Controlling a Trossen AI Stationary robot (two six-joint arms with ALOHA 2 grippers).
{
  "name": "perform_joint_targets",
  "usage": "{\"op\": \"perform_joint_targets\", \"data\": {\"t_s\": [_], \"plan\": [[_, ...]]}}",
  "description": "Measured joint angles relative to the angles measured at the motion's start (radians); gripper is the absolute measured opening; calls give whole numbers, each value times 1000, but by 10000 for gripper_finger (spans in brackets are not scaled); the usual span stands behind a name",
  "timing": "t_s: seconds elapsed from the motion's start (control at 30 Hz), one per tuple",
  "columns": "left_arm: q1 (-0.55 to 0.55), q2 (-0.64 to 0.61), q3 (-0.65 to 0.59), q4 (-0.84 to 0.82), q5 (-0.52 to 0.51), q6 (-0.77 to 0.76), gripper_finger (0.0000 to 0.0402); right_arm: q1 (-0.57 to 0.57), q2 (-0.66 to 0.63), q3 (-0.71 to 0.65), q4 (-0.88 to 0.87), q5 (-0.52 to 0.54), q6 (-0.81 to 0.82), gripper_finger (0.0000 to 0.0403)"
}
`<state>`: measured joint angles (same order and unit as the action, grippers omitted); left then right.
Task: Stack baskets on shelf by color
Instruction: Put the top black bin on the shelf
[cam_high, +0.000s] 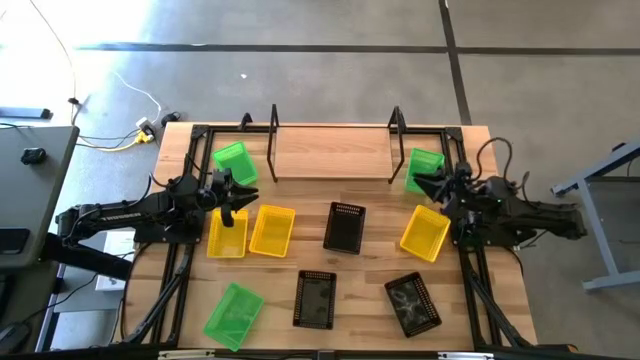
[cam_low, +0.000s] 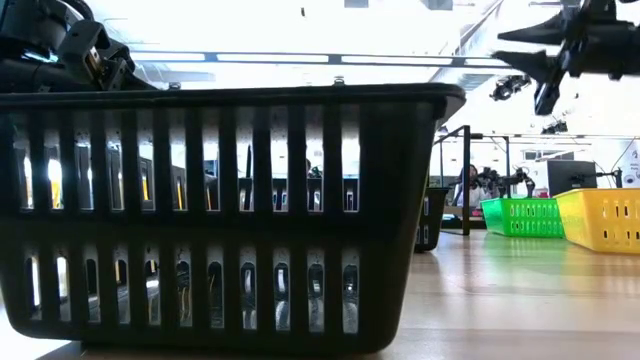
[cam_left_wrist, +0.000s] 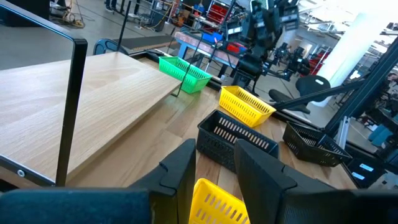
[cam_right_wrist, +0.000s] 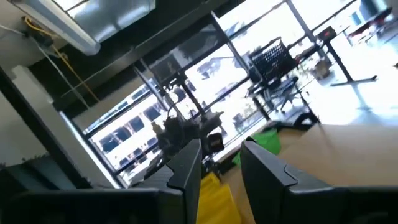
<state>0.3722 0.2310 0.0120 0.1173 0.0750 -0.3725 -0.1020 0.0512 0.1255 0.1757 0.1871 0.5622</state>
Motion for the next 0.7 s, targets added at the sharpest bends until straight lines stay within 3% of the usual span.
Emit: {"op": "perform_joint_targets", "data": {"t_s": [0.2, 0.5, 0.7], "plan": [[0, 0, 0, 0, 0, -1, 101, 0, 95, 132, -37, 45, -83, 99], [0, 0, 0, 0, 0, -1, 101, 0, 377, 377, -238, 46, -99, 99], [0, 0, 0, 0, 0, 0, 101, 7, 562, 527, -270, -35, -99, 99]]}}
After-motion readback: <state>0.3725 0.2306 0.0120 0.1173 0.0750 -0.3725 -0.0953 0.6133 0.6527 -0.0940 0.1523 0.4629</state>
